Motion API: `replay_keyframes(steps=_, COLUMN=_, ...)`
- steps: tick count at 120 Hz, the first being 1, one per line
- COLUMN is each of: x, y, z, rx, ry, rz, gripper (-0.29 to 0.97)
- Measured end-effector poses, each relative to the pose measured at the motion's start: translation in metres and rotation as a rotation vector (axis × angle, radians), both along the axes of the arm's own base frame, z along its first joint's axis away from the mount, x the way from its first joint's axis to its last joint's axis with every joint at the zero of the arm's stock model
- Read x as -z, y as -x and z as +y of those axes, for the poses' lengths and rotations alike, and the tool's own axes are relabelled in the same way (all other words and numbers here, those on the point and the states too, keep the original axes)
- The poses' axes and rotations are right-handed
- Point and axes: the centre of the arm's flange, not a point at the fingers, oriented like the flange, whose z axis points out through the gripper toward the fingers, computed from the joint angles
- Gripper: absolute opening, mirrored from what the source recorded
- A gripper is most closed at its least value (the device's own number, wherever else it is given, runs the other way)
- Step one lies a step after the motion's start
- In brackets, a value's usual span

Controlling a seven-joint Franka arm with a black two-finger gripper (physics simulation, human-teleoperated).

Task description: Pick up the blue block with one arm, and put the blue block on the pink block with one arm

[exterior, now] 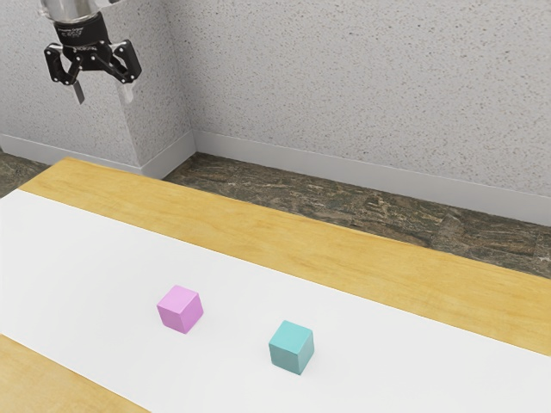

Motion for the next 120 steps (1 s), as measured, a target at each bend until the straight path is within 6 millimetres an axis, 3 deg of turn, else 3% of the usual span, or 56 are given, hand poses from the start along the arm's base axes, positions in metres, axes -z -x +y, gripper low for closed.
replay_keyframes(steps=10, x=0.0, y=0.0, z=0.0, rx=-0.001, ry=-0.003, rz=0.0, gripper=0.68)
replay_keyframes(steps=14, x=-0.009, y=0.001, z=-0.001, rx=0.0, ry=-0.007, rz=-0.016, gripper=0.68)
replay_keyframes(steps=22, x=-0.076, y=0.02, z=-0.009, rx=0.009, ry=-0.033, rz=-0.133, gripper=0.68)
replay_keyframes(steps=28, x=-0.103, y=0.032, z=-0.021, rx=0.03, ry=-0.038, rz=-0.17, gripper=0.68)
replay_keyframes(steps=37, x=-0.111, y=0.036, z=-0.05, rx=0.08, ry=-0.032, rz=-0.166, gripper=0.68)
replay_keyframes(steps=46, x=-0.105, y=0.033, z=-0.094, rx=0.16, ry=-0.021, rz=-0.14, gripper=0.68)
replay_keyframes(steps=61, x=-0.079, y=0.04, z=-0.199, rx=0.354, ry=0.0, rz=-0.063, gripper=0.68)
replay_keyframes(steps=74, x=-0.041, y=0.087, z=-0.278, rx=0.514, ry=0.008, rz=0.01, gripper=0.68)
replay_keyframes(steps=88, x=0.008, y=0.1, z=-0.295, rx=0.521, ry=0.001, rz=0.058, gripper=0.68)
replay_keyframes(steps=103, x=0.061, y=0.11, z=-0.335, rx=0.569, ry=0.004, rz=0.075, gripper=0.68)
replay_keyframes(steps=120, x=0.117, y=0.114, z=-0.352, rx=0.574, ry=0.011, rz=0.097, gripper=0.68)
